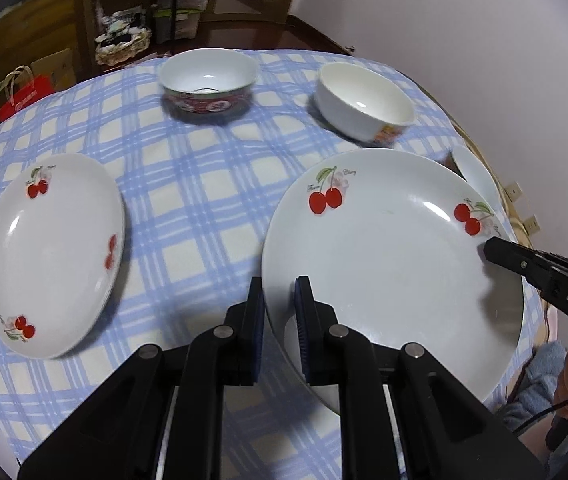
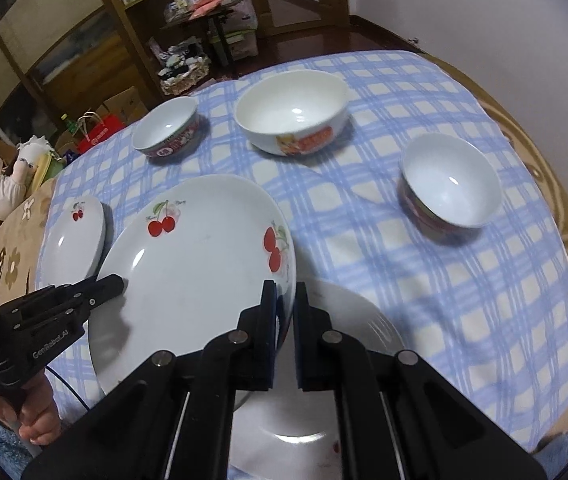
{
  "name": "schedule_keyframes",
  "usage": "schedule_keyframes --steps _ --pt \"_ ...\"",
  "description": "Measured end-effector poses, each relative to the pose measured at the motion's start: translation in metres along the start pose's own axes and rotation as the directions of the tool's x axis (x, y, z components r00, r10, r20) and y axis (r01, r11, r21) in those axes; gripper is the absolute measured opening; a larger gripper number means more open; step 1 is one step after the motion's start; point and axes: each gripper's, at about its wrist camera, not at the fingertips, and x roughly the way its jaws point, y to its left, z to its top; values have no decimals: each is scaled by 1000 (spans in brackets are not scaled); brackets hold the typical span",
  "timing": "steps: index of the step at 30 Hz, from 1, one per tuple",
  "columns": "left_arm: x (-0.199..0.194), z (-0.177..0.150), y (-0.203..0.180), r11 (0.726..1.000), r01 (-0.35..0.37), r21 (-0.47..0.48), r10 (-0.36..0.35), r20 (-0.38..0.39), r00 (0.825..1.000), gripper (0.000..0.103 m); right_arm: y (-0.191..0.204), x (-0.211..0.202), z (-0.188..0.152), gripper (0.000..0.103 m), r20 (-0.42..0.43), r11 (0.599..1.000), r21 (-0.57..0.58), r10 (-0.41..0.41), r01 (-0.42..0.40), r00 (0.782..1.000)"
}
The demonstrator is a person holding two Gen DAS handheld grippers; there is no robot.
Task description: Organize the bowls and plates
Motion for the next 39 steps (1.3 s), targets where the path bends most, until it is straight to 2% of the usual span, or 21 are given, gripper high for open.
schedule_keyframes --steps 7,12,18,24,28,32,39 --pt "2 -18 -36 995 36 90 -33 -34 999 15 -30 -13 -22 9 -28 996 50 -69 70 997" --pt "18 -33 -52 992 37 122 -25 -100 995 15 -45 -9 -40 9 -76 991 94 -90 97 993" --pt "29 -40 -58 988 8 154 8 -105 994 14 -52 -1 -51 9 -107 987 113 -104 116 989" --pt "32 -42 -65 985 17 174 1 -100 995 14 -64 18 -60 12 -190 977 151 -121 150 974" --pt "36 -44 -70 981 -9 195 28 -98 995 14 -68 20 -59 12 -189 974 164 -127 159 974" --pt "42 -45 -68 983 -1 186 24 -126 992 14 -70 20 -57 13 -188 972 169 -130 163 973" --pt "44 -47 -73 978 -21 209 45 -113 993 15 -67 23 -58 13 -181 971 168 -137 168 974"
